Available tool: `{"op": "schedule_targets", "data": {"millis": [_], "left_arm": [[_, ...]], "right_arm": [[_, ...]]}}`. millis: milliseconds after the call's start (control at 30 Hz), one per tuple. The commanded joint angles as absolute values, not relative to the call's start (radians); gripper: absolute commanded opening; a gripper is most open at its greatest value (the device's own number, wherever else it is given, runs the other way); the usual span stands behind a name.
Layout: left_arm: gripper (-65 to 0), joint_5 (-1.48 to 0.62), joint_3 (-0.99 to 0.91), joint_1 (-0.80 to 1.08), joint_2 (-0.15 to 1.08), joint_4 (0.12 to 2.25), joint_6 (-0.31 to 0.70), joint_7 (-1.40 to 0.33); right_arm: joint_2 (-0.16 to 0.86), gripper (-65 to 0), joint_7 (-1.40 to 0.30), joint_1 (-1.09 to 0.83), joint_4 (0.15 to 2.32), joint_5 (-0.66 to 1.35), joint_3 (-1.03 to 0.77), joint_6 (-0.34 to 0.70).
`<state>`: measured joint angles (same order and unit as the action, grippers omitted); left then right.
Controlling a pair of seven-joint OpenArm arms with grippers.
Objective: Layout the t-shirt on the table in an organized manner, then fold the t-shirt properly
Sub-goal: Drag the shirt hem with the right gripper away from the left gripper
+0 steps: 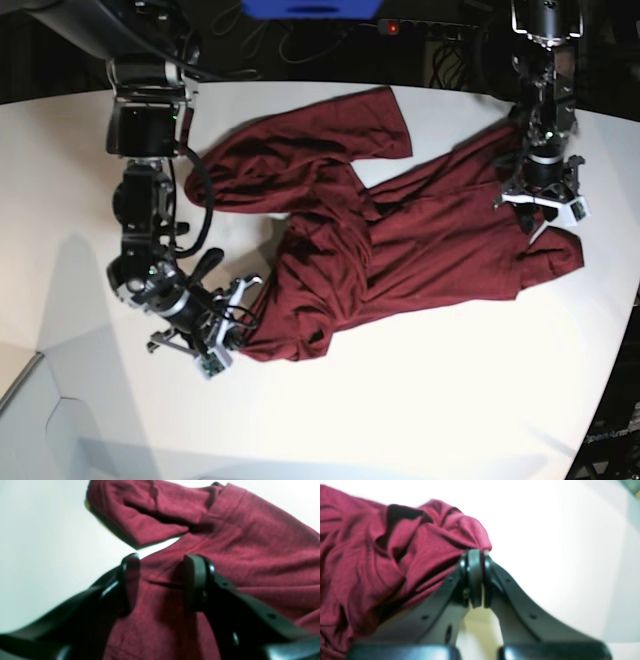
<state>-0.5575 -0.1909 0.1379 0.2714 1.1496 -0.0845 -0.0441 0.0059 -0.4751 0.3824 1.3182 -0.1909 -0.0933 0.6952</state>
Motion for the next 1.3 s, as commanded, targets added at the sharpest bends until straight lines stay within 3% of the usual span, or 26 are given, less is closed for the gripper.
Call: {"op": "schedule_targets", "data": {"millis": [0, 367, 1067, 1167, 1267], "left_arm": [[-36.6, -0.588, -0.182, 0.176, 0.263, 1.096, -0.137, -0.265], [-36.6, -0.588, -0.180, 0.179, 0.263, 1.084, -0.137, -0.265], [-36.6, -0.588, -0.180, 0.240, 0.265, 1.125, -0.137, -0.265], [-36.6, -0.588, -0.180, 0.252, 0.262, 1.173, -0.137, -0.265], [-36.6, -0.590, -0.180, 0.285, 0.262, 1.245, -0.137, -0.266]], "right_arm": [[0.016, -65.0, -0.449, 0.412, 1.354, -0.177, -0.114, 0.698], [-0.004, -65.0, -0.449, 0.476, 1.376, -0.177, -0.429, 0.698], [0.084, -65.0, -0.343, 0.487, 1.052, -0.182, -0.647, 0.698], [0.093, -60.2, -0.348, 0.487, 1.049, -0.182, -0.653, 0.698], [0.094, -50.0, -0.349, 0.487, 1.066, -0.182, -0.651, 0.698]]}}
